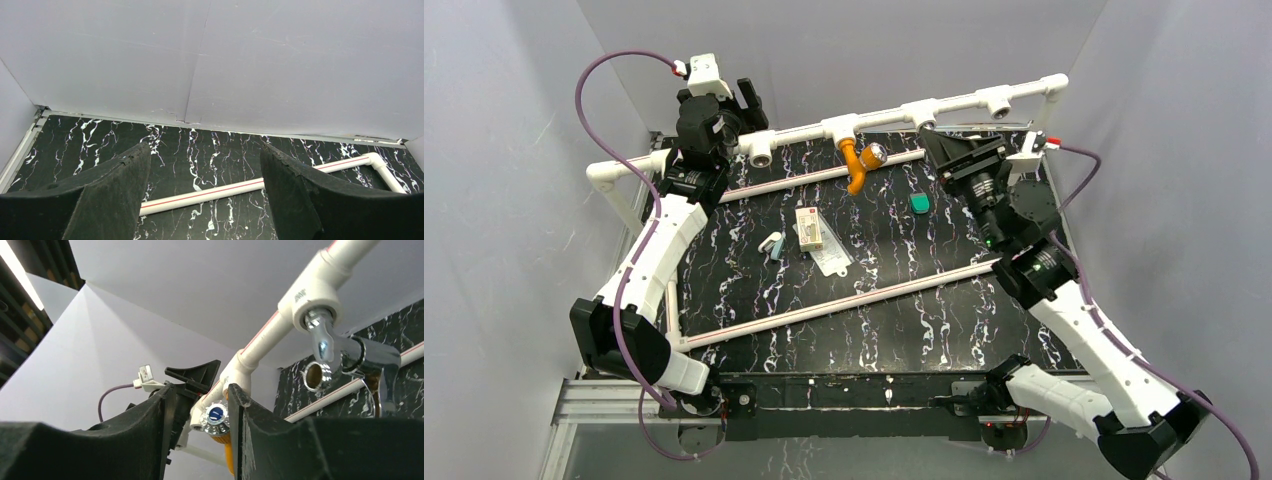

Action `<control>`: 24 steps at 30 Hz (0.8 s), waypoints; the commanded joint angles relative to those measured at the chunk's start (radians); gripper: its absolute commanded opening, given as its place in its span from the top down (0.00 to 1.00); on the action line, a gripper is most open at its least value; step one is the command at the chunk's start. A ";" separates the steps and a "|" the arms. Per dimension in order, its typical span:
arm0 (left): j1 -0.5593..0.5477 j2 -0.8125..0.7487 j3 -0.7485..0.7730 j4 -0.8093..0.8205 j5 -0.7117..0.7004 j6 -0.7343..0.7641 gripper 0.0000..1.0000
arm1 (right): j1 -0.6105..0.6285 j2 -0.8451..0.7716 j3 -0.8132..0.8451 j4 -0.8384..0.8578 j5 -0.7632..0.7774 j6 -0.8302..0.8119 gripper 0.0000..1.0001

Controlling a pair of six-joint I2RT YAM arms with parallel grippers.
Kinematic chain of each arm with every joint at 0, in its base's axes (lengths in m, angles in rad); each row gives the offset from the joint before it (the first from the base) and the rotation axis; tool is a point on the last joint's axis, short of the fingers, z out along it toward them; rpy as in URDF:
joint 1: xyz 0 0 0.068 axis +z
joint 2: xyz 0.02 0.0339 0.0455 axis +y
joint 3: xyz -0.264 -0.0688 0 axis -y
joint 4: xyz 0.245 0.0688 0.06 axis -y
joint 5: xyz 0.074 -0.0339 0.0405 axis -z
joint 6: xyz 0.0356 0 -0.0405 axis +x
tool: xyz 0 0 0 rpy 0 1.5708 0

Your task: Install the water faucets

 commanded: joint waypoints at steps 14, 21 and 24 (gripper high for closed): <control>0.020 0.074 -0.102 -0.320 0.080 0.003 0.23 | 0.004 -0.001 0.301 -0.338 -0.061 -1.301 0.43; 0.024 0.076 -0.101 -0.319 0.091 0.000 0.23 | 0.003 0.002 0.257 -0.372 -0.031 -1.745 0.32; 0.027 0.076 -0.102 -0.318 0.090 0.000 0.23 | 0.004 0.001 0.272 -0.393 -0.017 -1.883 0.31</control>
